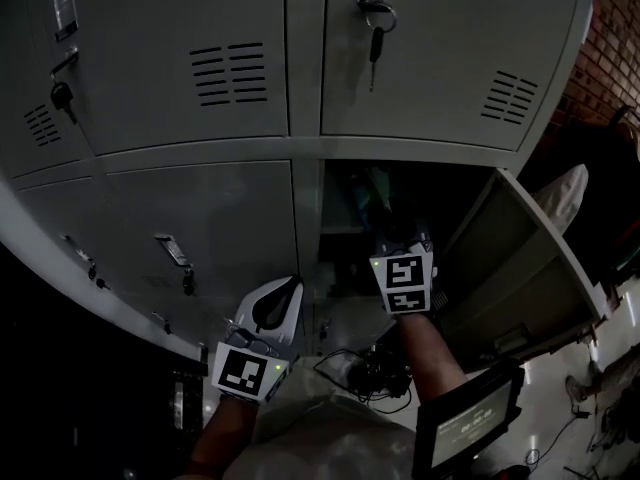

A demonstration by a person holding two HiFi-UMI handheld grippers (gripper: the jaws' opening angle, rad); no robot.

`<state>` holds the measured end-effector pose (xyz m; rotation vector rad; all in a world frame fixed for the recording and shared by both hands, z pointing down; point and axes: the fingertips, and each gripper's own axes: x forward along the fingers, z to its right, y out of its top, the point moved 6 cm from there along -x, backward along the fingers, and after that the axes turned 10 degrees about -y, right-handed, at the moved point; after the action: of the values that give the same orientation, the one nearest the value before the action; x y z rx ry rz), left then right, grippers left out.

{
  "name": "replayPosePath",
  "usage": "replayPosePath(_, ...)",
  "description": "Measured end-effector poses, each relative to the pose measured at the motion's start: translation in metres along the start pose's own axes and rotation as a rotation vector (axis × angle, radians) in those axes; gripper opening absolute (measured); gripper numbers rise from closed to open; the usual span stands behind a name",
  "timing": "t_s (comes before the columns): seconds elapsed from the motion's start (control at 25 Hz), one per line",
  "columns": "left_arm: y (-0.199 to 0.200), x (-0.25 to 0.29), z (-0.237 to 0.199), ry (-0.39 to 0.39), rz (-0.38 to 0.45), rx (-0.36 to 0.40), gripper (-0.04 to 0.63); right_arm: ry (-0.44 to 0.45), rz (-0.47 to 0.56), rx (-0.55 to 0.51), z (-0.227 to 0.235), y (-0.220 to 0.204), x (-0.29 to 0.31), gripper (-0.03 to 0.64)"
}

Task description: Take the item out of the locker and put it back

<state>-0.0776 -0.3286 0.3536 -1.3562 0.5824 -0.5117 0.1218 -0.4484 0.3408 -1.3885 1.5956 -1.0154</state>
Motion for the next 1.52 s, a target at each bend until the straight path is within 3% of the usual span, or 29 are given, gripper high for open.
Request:
replayPosePath(0.12, -0.001, -0.001, -0.007, 0.004, 0.003, -0.001, 0.002, 0.029, 0.008, 0.015, -0.004, 0.002, 0.003, 0.235)
replayPosePath(0.32, 0.000, -0.004, -0.016, 0.010, 0.013, -0.013, 0.002, -0.038, 0.063, 0.051, 0.004, 0.010, -0.009, 0.376)
replayPosePath(0.36, 0.001, -0.006, -0.017, 0.008, 0.015, -0.014, 0.002, -0.047, 0.081, 0.070, 0.005, 0.013, -0.016, 0.379)
replayPosePath(0.44, 0.002, -0.009, -0.018, 0.005, 0.021, -0.022, 0.002, -0.043, 0.128, 0.105, 0.004, 0.022, -0.037, 0.354)
replayPosePath(0.48, 0.003, -0.011, -0.019, 0.005, 0.024, -0.029, 0.002, -0.033, 0.153, 0.124, 0.001, 0.027, -0.050, 0.286)
replayPosePath(0.56, 0.002, -0.016, -0.017, 0.005, 0.029, -0.045, 0.002, -0.010, 0.197, 0.172, -0.004, 0.033, -0.077, 0.089)
replayPosePath(0.64, 0.001, -0.022, -0.012, 0.008, 0.028, -0.049, 0.002, 0.011, 0.209, 0.199, -0.009, 0.034, -0.101, 0.003)
replayPosePath(0.8, 0.004, -0.039, 0.018, 0.025, 0.027, -0.048, 0.002, 0.071, 0.213, 0.227, -0.017, 0.035, -0.154, 0.000)
replayPosePath(1.0, 0.014, -0.065, 0.088, 0.056, 0.028, -0.034, 0.002, 0.133, 0.281, 0.247, -0.012, 0.041, -0.242, 0.000)
replayPosePath(1.28, 0.020, -0.106, 0.196, 0.088, 0.009, -0.049, 0.002, 0.191, 0.216, 0.261, 0.003, 0.015, -0.359, 0.000)
replayPosePath(1.52, 0.040, -0.134, 0.231, 0.100, 0.006, -0.016, 0.002, 0.215, 0.244, 0.267, -0.002, 0.027, -0.398, 0.000)
